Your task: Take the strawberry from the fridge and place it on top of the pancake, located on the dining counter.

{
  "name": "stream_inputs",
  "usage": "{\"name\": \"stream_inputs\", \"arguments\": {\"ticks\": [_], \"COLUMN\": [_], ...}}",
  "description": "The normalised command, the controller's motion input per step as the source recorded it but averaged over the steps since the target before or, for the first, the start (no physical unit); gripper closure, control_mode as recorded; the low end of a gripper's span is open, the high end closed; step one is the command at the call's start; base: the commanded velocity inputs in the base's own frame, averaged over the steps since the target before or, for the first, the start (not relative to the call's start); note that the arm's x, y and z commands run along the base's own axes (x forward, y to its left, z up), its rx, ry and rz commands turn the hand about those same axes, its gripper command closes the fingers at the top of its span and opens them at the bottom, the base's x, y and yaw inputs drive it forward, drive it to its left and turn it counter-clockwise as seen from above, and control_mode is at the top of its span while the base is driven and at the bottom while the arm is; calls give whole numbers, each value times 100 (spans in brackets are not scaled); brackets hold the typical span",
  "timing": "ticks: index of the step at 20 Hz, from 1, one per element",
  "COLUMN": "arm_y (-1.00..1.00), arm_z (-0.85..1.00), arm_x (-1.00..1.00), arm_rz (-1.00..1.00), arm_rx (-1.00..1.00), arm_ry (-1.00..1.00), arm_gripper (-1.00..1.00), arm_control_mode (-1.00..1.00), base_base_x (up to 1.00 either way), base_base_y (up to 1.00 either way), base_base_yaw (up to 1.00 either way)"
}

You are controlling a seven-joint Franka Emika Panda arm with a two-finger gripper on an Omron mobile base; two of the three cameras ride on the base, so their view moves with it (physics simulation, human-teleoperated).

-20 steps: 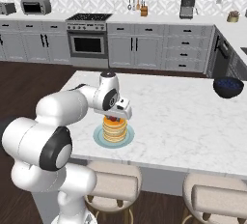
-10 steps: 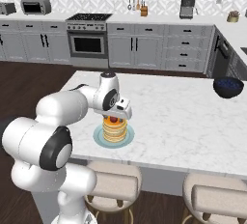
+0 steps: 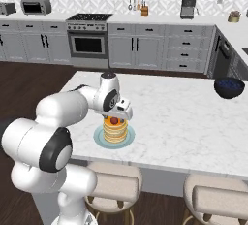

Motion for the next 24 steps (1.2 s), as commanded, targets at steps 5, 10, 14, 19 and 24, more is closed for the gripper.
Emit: {"name": "stream_inputs", "arguments": {"ticks": [5, 10, 14, 19, 24], "arm_y": [2, 50, 89, 78, 60], "arm_z": [17, 98, 95, 61, 8], "arm_x": [1, -24, -89, -100, -100], "arm_rz": [0, 4, 14, 15, 5], "arm_rx": [0, -6, -28, -23, -12], "arm_ry": [0, -9, 0, -2, -4], "arm_gripper": [-100, -100, -100, -100, -100], "arm_control_mode": [-100, -100, -100, -100, -100], "base_base_x": [0, 0, 0, 0, 0], "base_base_y": [0, 0, 0, 0, 0], "base_base_yaw": [0, 0, 0, 0, 0]}}
